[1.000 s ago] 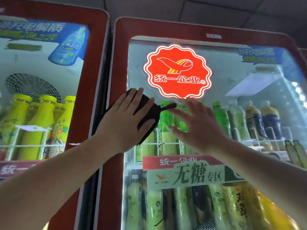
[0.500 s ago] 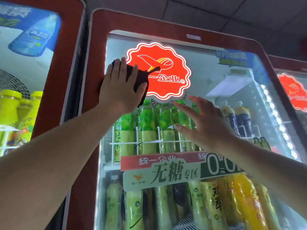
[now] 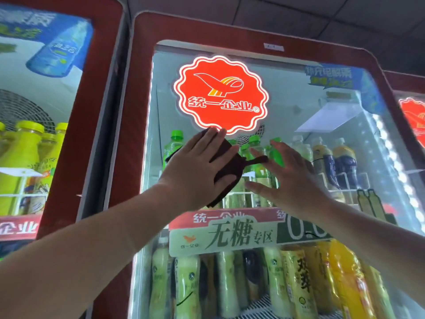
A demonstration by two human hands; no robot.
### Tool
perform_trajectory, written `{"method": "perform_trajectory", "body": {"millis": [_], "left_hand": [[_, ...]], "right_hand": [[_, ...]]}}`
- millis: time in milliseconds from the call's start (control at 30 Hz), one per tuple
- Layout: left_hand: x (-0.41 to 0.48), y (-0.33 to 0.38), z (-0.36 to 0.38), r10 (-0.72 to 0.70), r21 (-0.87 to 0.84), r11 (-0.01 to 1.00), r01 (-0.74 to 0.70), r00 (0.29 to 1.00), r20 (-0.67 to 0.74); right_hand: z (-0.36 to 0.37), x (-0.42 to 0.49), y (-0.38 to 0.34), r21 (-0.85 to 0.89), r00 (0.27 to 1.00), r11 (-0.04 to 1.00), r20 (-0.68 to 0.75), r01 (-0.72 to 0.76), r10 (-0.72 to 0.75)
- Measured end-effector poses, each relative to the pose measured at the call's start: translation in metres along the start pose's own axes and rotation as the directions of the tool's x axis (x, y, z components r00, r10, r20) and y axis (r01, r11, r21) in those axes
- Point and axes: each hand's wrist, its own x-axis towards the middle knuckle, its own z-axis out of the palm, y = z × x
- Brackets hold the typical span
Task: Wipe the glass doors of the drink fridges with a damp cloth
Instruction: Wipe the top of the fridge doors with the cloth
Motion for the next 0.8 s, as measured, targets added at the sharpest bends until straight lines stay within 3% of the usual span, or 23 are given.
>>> {"method": "perform_trajectory", "body": {"millis": [233, 400, 533, 667, 800], "left_hand": [[0.066, -0.009, -0.015, -0.149, 0.156, 0.979, 0.133, 0.984, 0.099], [0.12, -0.008, -0.019, -0.31, 0.113, 0.947, 0.302, 0.949, 0.061], [0.125, 0.009, -0.008, -0.422, 0.01, 0.907, 0.422, 0.907, -0.006], [0.112, 0.033, -0.003, -0.429, -0.009, 0.903, 0.43, 0.901, -0.061], [0.089, 0.066, 0.005, -0.349, 0.011, 0.937, 0.35, 0.936, -0.038]], "right_hand": [[-0.014, -0.003, 0.017, -0.091, 0.993, 0.989, 0.003, 0.118, -0.118], [-0.026, 0.0, 0.052, -0.102, 0.983, 0.985, -0.102, 0.139, -0.15], [-0.03, 0.001, 0.082, -0.101, 0.989, 0.99, -0.101, 0.098, -0.109], [-0.028, 0.007, 0.101, -0.1, 0.995, 0.993, -0.074, 0.063, -0.071], [-0.029, 0.009, 0.106, -0.068, 0.999, 0.997, -0.014, 0.029, -0.03]]}}
